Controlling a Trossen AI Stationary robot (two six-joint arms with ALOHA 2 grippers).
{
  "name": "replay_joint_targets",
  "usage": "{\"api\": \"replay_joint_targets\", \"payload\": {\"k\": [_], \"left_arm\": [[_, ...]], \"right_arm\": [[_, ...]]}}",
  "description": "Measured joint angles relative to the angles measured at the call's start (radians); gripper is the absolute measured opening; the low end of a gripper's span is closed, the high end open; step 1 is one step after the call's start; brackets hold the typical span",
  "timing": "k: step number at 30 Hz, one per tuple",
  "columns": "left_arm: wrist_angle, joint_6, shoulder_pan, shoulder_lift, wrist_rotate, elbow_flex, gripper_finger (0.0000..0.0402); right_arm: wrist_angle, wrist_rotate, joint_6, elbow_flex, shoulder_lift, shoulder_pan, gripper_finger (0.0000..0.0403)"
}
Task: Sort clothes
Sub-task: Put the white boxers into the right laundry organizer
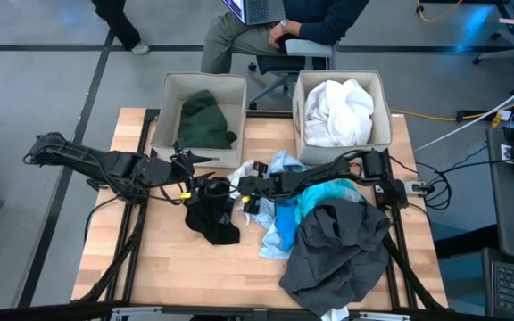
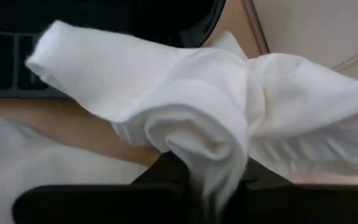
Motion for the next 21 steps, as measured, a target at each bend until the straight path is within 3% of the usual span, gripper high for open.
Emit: {"api": "replay_joint_targets", "payload": {"k": [21], "left_arm": [[0.057,0.033,0.003,0.116,0.000,0.000,0.0180]], "right_arm": [[-0.212,0.086,-0.048,-0.004,-0.357,0.043,0.0048]]}}
